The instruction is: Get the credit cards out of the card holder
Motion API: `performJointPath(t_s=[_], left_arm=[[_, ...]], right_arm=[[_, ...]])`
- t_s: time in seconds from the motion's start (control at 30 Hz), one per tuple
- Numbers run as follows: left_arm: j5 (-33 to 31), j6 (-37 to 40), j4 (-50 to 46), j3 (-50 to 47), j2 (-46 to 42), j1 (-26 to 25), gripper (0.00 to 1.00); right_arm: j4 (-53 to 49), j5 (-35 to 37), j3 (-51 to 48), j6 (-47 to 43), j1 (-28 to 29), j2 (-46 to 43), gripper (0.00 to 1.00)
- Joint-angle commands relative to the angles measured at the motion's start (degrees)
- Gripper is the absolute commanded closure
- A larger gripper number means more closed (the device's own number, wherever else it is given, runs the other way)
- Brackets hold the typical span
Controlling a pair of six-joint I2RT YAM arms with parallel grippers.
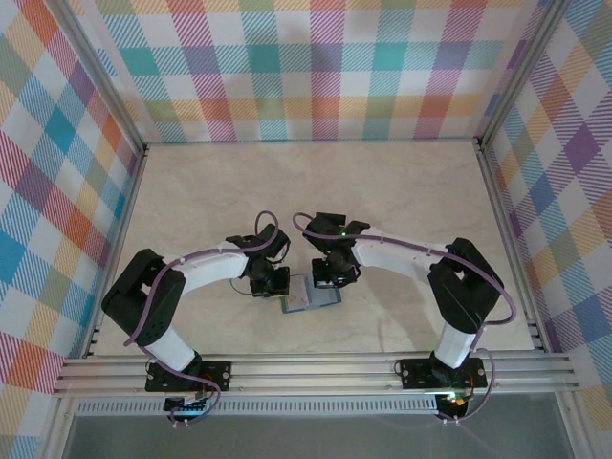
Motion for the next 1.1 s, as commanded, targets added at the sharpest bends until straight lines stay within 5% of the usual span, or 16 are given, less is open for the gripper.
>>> performJointPath(t_s=[0.0,0.3,0.5,0.77,1.07], left_arm=[[-2.22,1.15,-2.59,0.01,1.86,-0.65,0.9],[-2.46,1.41,-3.29,0.56,1.72,-0.65,0.9],[-1.77,1.63,-3.46,1.15,0.64,-0.65,0.9],[-0.82,1.53,-2.32,0.67,1.11,-0.65,0.91],[-0.73,1.73,-2.02,0.3,0.9,-0.66,0.92]], right_arm=[[-0.78,1.96,-1.76,-1.53,-0.87,-0.49,0.98],[0.67,2.29,-3.24,-2.04,-1.76,1.48,1.0],[-1.25,0.87,-2.06,-1.0,-1.68,-3.11,0.89],[4.56,-10.89,-1.21,2.95,-0.67,-8.87,0.86],[14.44,-18.8,0.8,8.05,2.09,-0.51,0.87]])
